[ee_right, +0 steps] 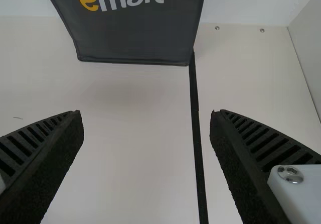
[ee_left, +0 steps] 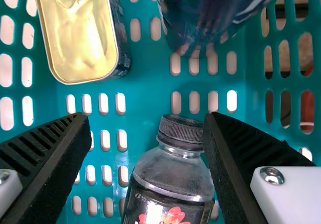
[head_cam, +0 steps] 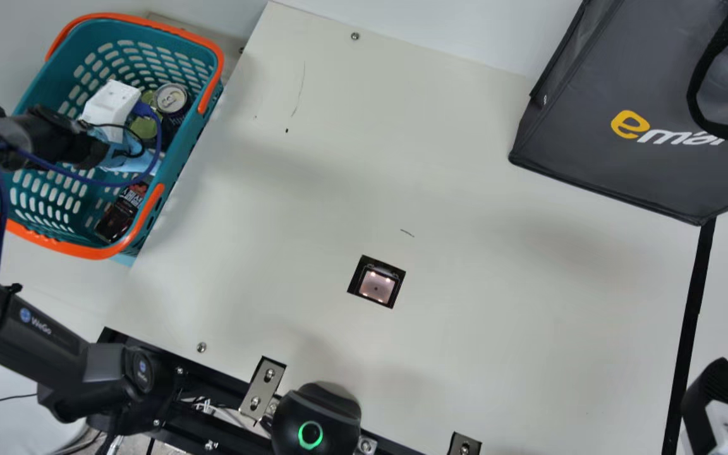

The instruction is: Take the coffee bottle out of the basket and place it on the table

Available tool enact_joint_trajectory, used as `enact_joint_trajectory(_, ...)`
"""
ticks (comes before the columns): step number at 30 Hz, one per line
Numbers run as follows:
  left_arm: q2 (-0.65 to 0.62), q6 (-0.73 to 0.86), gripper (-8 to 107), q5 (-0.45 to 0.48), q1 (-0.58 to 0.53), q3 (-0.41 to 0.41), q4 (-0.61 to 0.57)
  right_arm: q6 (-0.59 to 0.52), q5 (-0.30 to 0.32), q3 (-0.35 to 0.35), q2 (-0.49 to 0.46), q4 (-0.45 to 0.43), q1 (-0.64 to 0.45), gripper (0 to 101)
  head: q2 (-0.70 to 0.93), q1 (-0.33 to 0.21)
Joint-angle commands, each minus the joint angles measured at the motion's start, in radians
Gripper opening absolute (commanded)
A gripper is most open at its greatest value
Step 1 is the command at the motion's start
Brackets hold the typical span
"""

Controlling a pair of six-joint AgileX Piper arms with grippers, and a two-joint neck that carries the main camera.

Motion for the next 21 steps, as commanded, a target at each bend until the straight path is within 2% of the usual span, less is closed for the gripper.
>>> enact_joint_trajectory(1,0.003,0.016,90,0.003,0.002,0.000,-0.002,0.000,0.000,0.000,0.000,0.000,0.000,91,0.002,-0.026)
enact_joint_trajectory(21,0.026,0.088,90,0.012,0.017,0.024,0.011,0.000,0.000,0.000,0.000,0.000,0.000,91,0.002,-0.026)
